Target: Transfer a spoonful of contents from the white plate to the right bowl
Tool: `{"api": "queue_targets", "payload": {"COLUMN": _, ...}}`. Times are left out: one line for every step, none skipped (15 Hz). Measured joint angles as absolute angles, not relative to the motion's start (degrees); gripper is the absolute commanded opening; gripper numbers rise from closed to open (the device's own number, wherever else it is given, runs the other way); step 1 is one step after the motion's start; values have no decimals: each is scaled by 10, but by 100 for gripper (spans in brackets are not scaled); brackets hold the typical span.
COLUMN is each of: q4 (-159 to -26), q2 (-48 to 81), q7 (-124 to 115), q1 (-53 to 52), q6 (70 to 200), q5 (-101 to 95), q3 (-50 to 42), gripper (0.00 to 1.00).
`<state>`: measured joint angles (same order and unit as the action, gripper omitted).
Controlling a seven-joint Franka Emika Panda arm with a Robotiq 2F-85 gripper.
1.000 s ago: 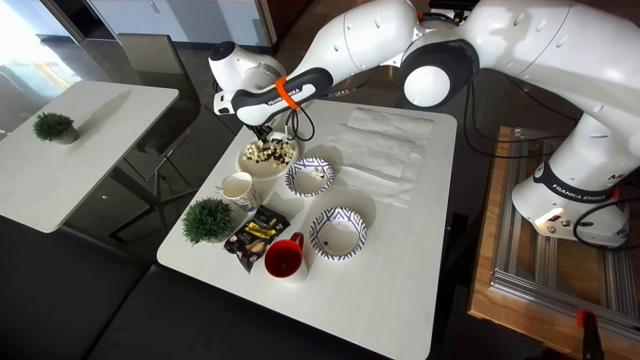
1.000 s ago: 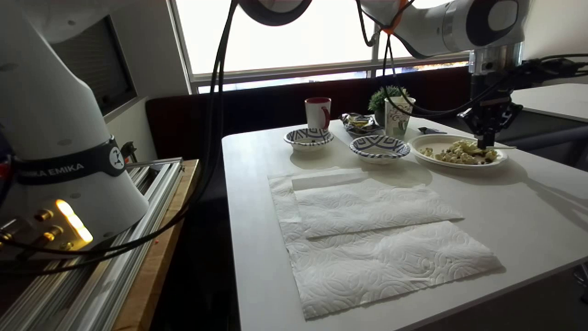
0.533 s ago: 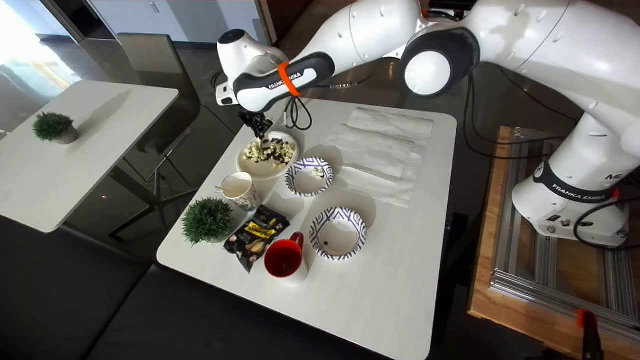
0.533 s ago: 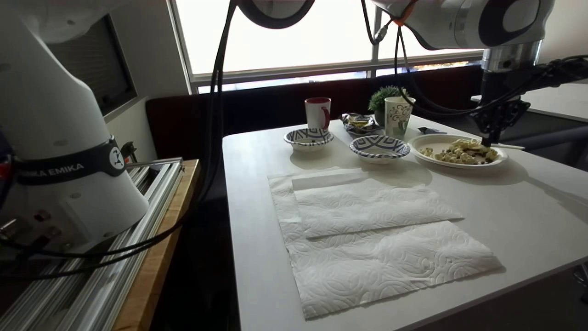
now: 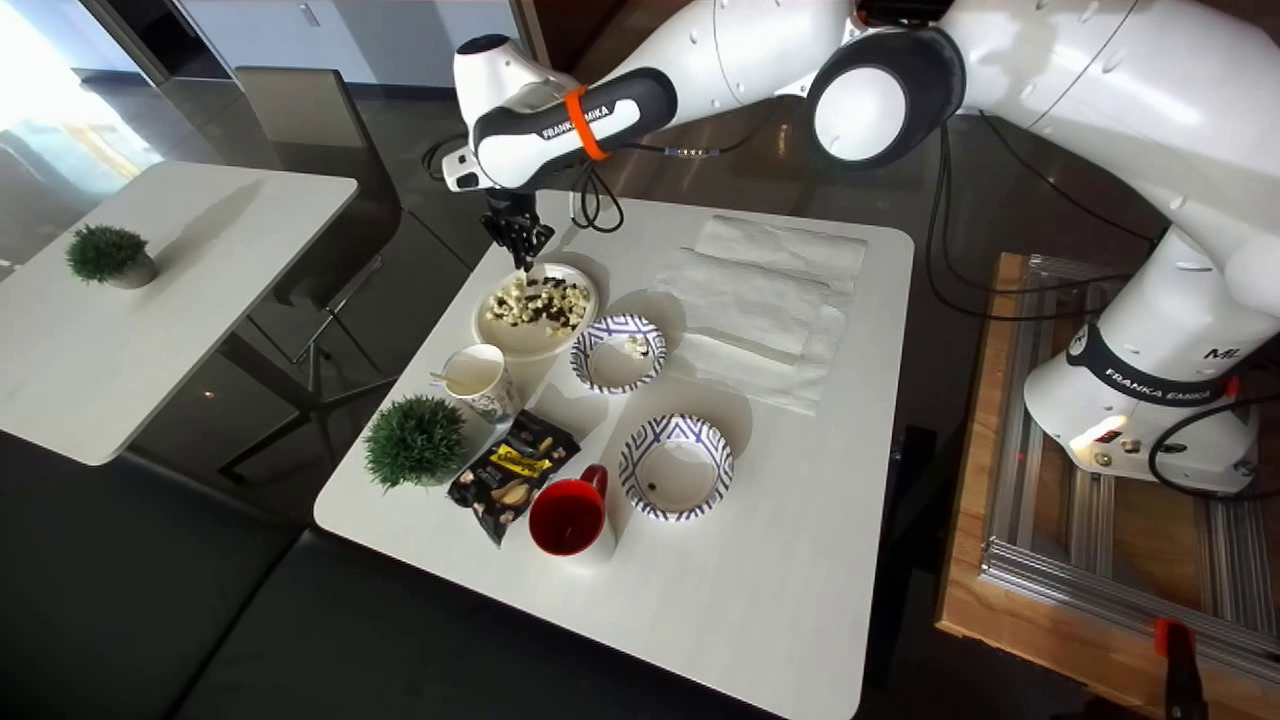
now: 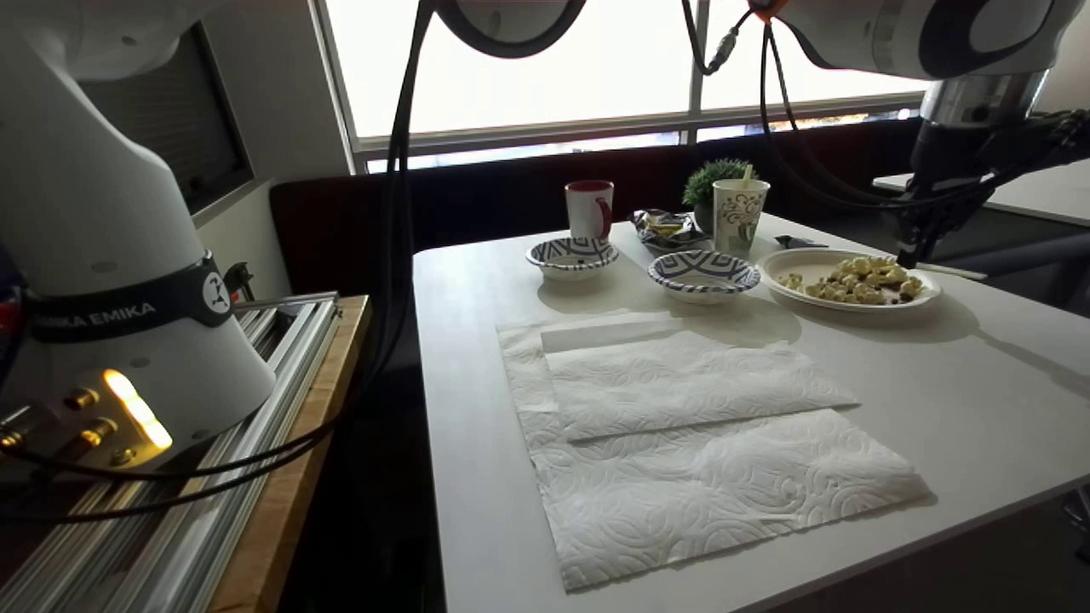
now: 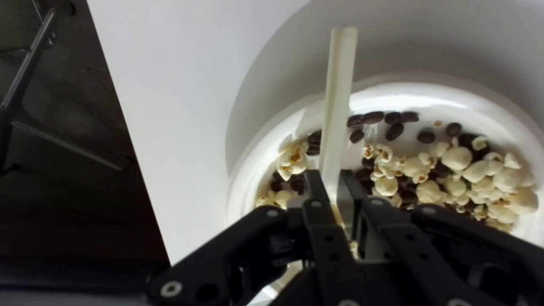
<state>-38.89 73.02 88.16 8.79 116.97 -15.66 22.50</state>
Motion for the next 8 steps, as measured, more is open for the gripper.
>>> {"api": "queue_targets", "payload": {"q4": -390, "q2": 728, "q7": 897, "q1": 90, "q6": 1154, "q5": -157, "q3": 226, "gripper": 3}}
{"api": "queue_targets", "payload": {"q4": -393, "q2": 725, "q7": 912, "q1": 92, "q6": 1140, "q5": -157, "q3": 226, "gripper": 3}}
{"api": "queue_targets", "payload": {"q4": -399, "q2": 720, "q7": 929, "q1": 93, "q6": 1130, "q5": -157, "q3": 227, "gripper": 3}}
{"api": "queue_targets", "payload": {"q4": -408, "q2": 714, "q7": 944, "q1": 94, "q6": 1122, "q5": -158, "q3": 227, "gripper": 3}}
{"api": "queue_targets", "payload": {"q4": -420, "q2": 706, "q7": 957, "q1": 93, "q6": 1120, "q5": -159, "q3": 228, "gripper": 3}}
{"api": "queue_targets", "payload": {"q4": -434, "q2": 697, "q7": 969, "q1": 92, "q6": 1119, "q5": -161, "q3": 228, "gripper": 3}}
{"api": "queue_targets", "payload": {"q4": -451, "q2": 686, "q7": 981, "q1": 90, "q6": 1119, "q5": -164, "q3": 228, "gripper": 3}}
{"api": "queue_targets", "payload": {"q4": -471, "q2": 673, "q7": 992, "q1": 88, "q6": 1118, "q5": -168, "q3": 229, "gripper": 3}}
